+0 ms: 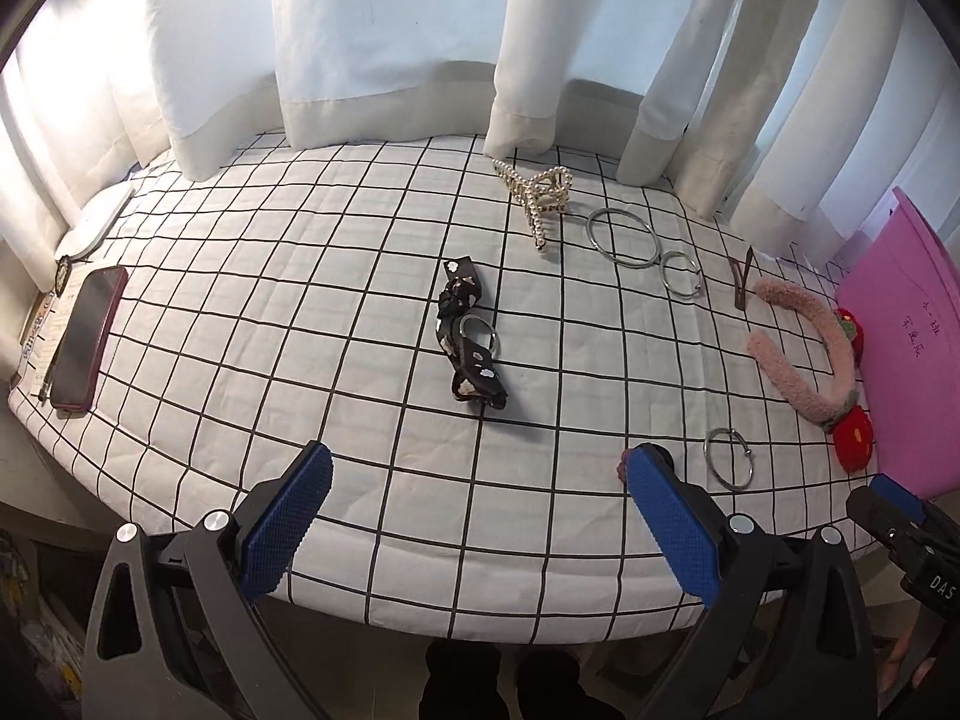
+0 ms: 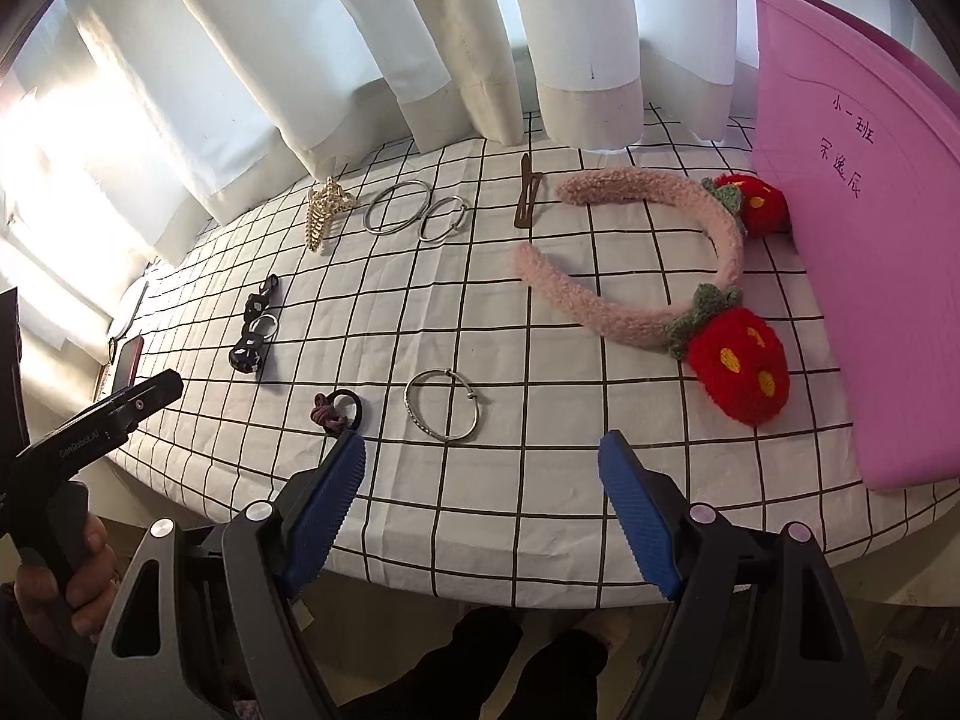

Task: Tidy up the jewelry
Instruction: 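Move both tools back over the table toward the remaining jewelry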

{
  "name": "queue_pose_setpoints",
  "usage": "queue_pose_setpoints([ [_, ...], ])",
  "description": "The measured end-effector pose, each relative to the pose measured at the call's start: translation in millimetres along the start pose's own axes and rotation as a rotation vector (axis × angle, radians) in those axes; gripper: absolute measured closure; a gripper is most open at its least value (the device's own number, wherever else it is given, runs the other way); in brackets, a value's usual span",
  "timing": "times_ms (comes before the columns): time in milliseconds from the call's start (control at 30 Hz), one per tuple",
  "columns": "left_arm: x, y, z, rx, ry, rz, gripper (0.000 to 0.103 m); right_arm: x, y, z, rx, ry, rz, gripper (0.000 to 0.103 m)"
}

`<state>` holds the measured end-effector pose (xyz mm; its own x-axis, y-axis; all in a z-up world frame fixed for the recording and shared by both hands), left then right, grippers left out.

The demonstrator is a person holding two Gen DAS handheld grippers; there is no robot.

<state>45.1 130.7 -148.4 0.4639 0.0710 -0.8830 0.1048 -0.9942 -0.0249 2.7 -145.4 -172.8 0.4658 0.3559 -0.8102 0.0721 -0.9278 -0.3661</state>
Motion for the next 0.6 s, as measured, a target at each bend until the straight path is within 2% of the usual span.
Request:
queue_pose_setpoints([
  [167,21.1,-13.4,3.9,0.000,-0.005,-0.024,0.006,17.8,-5.4,7.0,-0.002,0.007,0.014,0.027],
  [300,39.7,-13.9,1.8,0.007,-0.010,-0.014,0.006,37.6,-9.3,11.0,-0.007,0.003,0.037,0.026],
  [600,66.2,-4.0,-5.5,0.059,0.032,0.012,0.006,73.7,-15.8,18.5,-0.014,0.029,0.076,0.027],
])
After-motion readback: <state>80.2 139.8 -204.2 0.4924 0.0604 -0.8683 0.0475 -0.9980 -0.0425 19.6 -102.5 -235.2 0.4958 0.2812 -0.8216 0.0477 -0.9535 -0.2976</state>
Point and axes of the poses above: each gripper's, at about its wrist camera, not at the fingertips, and x roughly the way its jaws point, y to its right, z to its underside, the point moved 2 cm from there along x, roughly the way its jaws point, and after that the axes turned 7 degrees about -z, right-handed, at the moved point
